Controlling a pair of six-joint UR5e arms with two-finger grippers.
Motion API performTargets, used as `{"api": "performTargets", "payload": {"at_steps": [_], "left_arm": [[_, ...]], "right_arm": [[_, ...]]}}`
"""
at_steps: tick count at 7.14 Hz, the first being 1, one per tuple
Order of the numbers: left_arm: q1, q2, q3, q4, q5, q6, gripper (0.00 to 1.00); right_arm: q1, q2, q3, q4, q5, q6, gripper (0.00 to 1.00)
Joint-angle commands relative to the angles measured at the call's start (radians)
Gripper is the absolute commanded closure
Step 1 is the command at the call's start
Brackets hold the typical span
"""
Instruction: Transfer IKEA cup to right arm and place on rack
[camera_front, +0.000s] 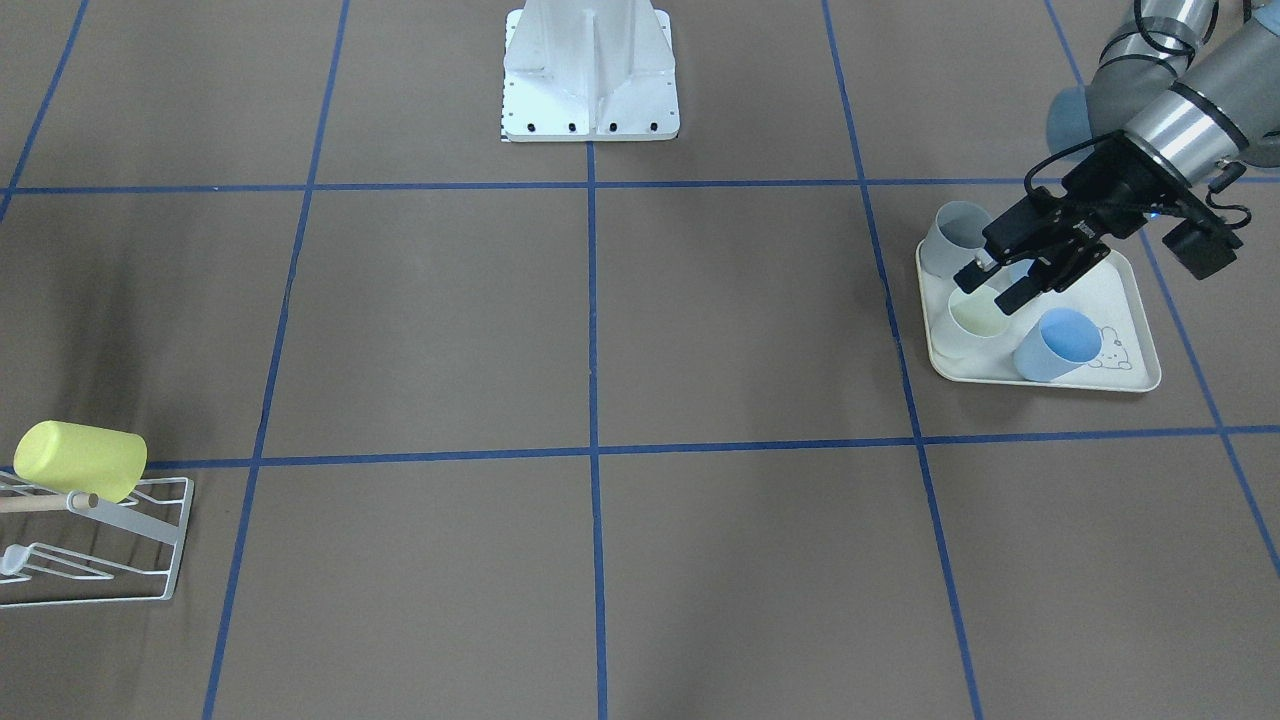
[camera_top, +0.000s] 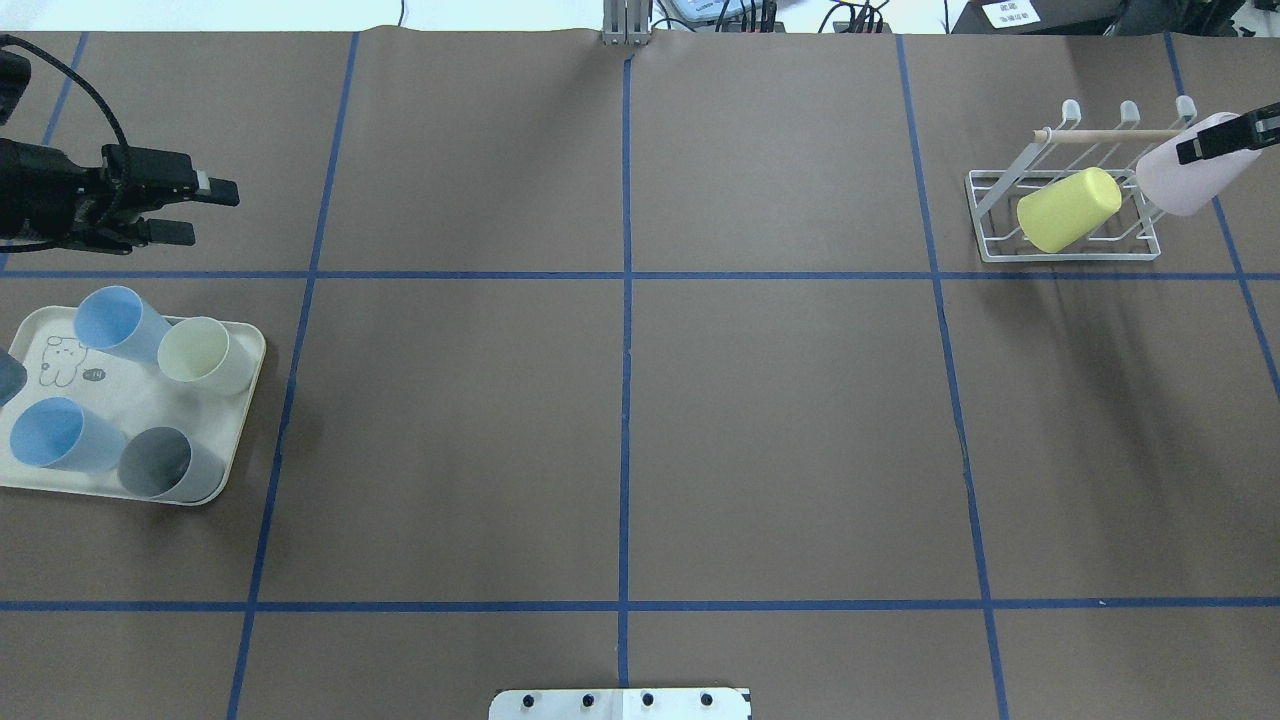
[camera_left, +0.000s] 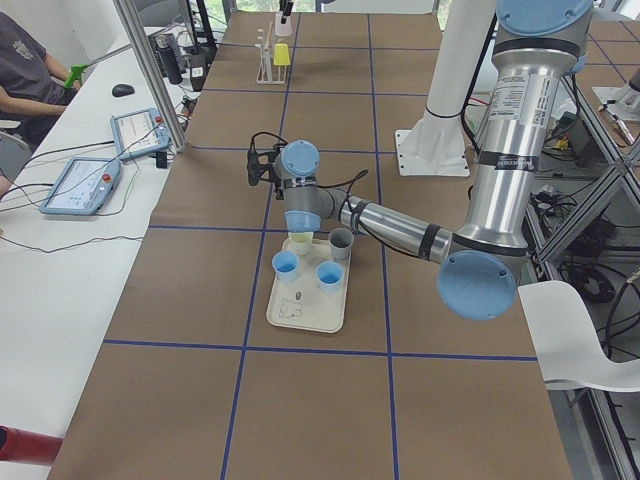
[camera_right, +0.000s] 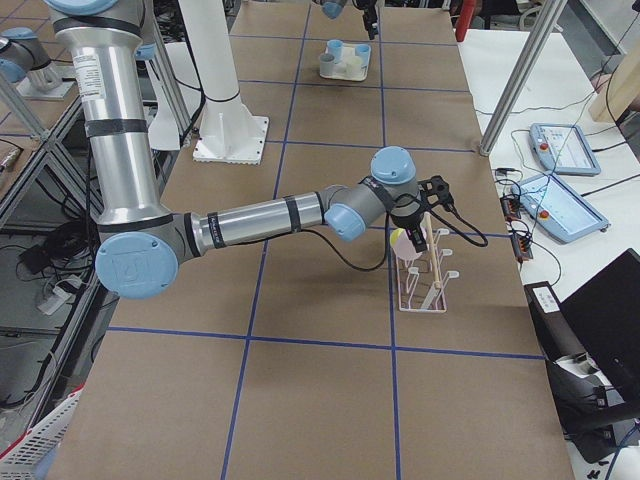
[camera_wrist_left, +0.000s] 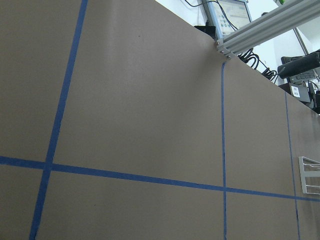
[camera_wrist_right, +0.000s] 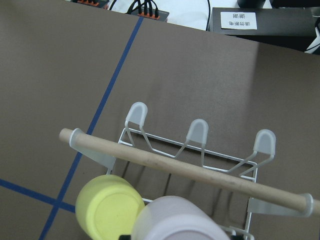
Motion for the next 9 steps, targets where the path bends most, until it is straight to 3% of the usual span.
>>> {"api": "performTargets", "payload": {"at_steps": [1,7,9], "left_arm": [[0.0,-0.001,0.0,0.0,0.0,0.0,0.0],[0.003,0.001,0.0,0.0,0.003,0.0,0.0],[0.005,0.001,0.0,0.0,0.003,0.0,0.0]], "right_arm": [[-0.017,0.004,-0.022,0.008,-0.003,-0.001,0.62],[-0.032,0.035,-0.076,0.011,-0.019,-0.012,0.59],[-0.034,0.037,-0.078,0.011,-0.02,-0.012,0.53]]}}
